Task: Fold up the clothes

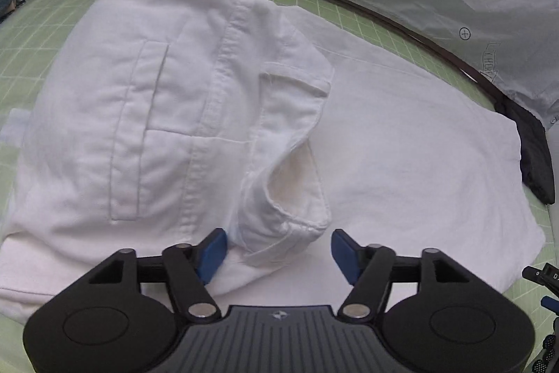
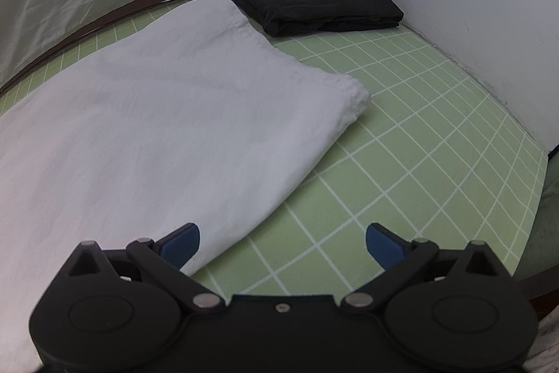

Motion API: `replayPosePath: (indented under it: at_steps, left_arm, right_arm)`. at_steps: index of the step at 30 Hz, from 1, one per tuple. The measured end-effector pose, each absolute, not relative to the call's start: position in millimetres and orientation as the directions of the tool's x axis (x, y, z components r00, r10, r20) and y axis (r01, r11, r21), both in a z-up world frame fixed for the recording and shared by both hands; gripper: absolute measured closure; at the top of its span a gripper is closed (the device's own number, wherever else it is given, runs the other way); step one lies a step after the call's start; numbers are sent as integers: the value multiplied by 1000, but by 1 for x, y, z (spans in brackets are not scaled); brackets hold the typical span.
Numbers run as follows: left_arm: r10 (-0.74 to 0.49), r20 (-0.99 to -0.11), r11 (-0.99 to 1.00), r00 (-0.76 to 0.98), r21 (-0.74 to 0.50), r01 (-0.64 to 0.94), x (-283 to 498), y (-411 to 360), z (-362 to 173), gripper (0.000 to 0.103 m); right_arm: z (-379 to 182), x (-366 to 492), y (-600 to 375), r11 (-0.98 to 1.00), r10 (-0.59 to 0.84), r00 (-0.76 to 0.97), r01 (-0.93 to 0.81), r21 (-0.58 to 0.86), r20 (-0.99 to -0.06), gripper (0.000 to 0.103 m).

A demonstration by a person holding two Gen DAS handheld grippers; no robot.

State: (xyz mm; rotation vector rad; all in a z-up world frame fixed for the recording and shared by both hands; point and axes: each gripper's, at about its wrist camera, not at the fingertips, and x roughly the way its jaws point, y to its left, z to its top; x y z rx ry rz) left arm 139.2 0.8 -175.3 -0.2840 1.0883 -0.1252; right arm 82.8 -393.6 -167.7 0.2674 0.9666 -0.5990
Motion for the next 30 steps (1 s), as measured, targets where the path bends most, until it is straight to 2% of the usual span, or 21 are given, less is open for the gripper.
replayPosePath:
  at_steps: [4, 13, 16, 20, 23, 27, 30]
  left_arm:
    - [-203, -867, 973, 455, -232, -6, 138, -17, -167, 28]
    - [-324, -780, 941, 536, -326, 96, 129, -22, -120, 20]
    - [-296, -802, 953, 519, -284, 105, 138, -31, -116, 19]
    - [-309, -819, 945, 484, -322, 58, 143, -26, -119, 19]
    - [-301, -850, 951, 433, -298, 76, 148, -35, -127, 14]
    - [-220, -881, 974, 420, -225, 38, 152, -46, -150, 14]
    - [-194, -894, 976, 404, -217, -11, 155, -40, -159, 13]
  right_arm:
    - [-169, 92, -400, 812, -340, 426, 583, -33, -838, 0]
    - [-178, 113, -404, 813, -300, 398, 582, -13, -867, 0]
    - [-183, 118, -407, 809, -289, 388, 588, -6, -875, 0]
    - [-192, 122, -413, 806, -274, 369, 592, -3, -888, 0]
    - [-196, 124, -418, 801, -257, 367, 598, 15, -894, 0]
    - [-197, 126, -420, 802, -251, 370, 596, 22, -894, 0]
    - [-197, 127, -421, 805, -250, 373, 593, 23, -894, 0]
